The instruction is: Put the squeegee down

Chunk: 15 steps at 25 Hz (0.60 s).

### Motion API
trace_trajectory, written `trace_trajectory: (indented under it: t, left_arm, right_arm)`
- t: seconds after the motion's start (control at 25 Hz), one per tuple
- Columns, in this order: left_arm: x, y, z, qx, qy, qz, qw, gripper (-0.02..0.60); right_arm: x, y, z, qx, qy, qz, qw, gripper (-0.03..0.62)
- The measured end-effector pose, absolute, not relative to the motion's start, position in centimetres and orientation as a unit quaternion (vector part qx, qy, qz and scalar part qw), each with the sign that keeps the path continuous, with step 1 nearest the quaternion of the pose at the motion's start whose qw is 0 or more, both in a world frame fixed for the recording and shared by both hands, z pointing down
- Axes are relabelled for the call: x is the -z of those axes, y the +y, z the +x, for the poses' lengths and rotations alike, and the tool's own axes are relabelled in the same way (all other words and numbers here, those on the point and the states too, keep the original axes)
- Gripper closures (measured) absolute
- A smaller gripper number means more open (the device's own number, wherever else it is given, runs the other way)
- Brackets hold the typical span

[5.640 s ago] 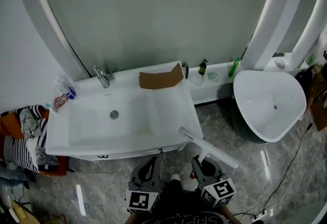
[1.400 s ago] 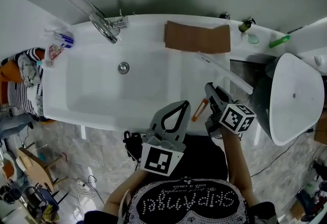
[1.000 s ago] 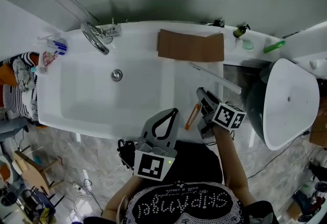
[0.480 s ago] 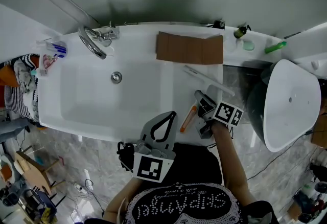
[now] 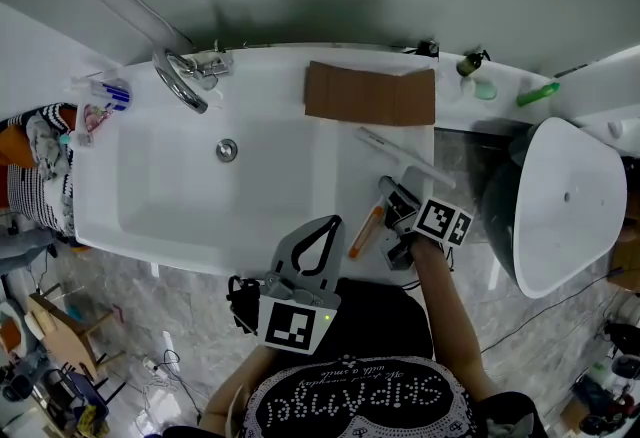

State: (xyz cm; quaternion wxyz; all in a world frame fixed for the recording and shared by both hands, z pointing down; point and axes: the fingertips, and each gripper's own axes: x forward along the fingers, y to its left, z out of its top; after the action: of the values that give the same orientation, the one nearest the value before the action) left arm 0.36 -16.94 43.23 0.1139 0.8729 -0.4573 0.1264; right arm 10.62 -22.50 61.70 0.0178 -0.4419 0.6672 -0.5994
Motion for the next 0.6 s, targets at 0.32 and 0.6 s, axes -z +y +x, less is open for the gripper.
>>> trace_trajectory:
  t: [0.32, 0.6]
  left_arm:
    - [-43.0, -16.8, 0.3, -0.122, -0.458, 0.874, 0.107, 0.577]
    - [-42.5, -16.5, 0.3, -0.115, -0.458, 0.876, 0.096, 0.577]
  right_arm:
    - [-61.6, -22.5, 11.0, 0.578, 0.673, -0.462, -0.004, 0.516]
    - [-59.4, -22.4, 12.6, 0.526, 0.689, -0.498, -0.005, 0.468]
